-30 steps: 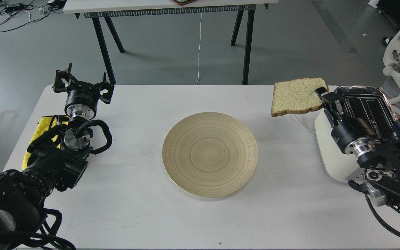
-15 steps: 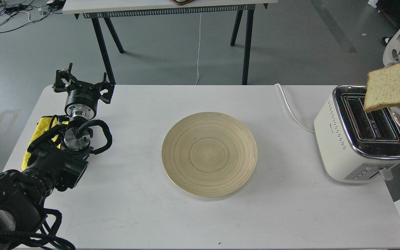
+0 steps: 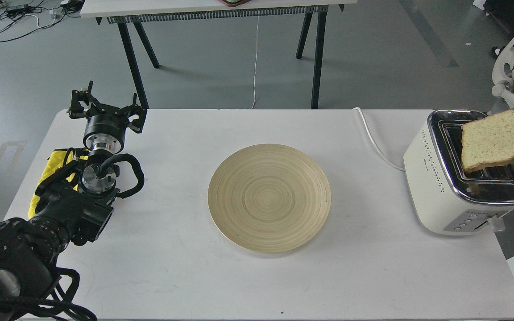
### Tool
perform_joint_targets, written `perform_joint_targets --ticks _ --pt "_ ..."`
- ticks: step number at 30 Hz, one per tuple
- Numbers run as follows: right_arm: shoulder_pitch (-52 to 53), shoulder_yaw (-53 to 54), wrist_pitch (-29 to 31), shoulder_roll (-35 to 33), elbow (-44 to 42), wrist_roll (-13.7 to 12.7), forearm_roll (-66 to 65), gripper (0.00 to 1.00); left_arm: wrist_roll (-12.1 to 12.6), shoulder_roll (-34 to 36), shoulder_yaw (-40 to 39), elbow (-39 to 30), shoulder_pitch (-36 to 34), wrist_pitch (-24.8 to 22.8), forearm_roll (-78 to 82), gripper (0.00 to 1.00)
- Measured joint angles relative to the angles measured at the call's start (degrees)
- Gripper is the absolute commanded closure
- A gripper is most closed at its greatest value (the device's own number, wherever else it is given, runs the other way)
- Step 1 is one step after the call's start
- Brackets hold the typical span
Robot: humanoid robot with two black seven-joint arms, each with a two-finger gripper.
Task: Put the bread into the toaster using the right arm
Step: 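Lower the held bread into the toaster slot with the right gripper, then open the right gripper and raise it away from the toaster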
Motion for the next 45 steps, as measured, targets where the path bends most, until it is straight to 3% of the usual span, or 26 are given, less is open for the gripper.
perform_joint_targets --ticks 4,7,9,11,16,30,39,45 --pt "-0.5 -0.2 0.0 0.4 -0.3 -0.1 -0.8 0.96 0.0 0.0 0.0 0.0 0.0 0.0 0.0 0.00" --pt "-0.7 -0.2 0.0 2.5 -0.7 -0.2 -1.1 0.85 0.0 0.0 0.0 0.0 0.0 0.0 0.0 0.00" --pt "-0.7 -0.3 0.0 3.8 -1.0 -0.3 -1.2 0.67 0.0 0.0 0.0 0.0 0.0 0.0 0.0 0.00" --pt "-0.7 -0.3 0.0 4.9 -1.3 -0.3 -1.3 0.33 0.0 0.0 0.0 0.0 0.0 0.0 0.0 0.00" --pt "0.0 -0.2 0.0 7.3 -1.4 -0.3 -1.2 0.03 0.0 0.0 0.0 0.0 0.0 0.0 0.0 0.00" --pt "10.5 0.3 0.0 8.6 -0.1 -1.3 0.9 0.01 0.0 0.0 0.0 0.0 0.0 0.0 0.0 0.00" --pt "16.7 4.6 1.3 27.3 -1.6 -1.1 15.4 0.01 0.0 0.0 0.0 0.0 0.0 0.0 0.0 0.00" --pt "17.1 11.4 17.1 41.2 -14.1 -0.8 21.9 0.01 0.0 0.0 0.0 0.0 0.0 0.0 0.0 0.00"
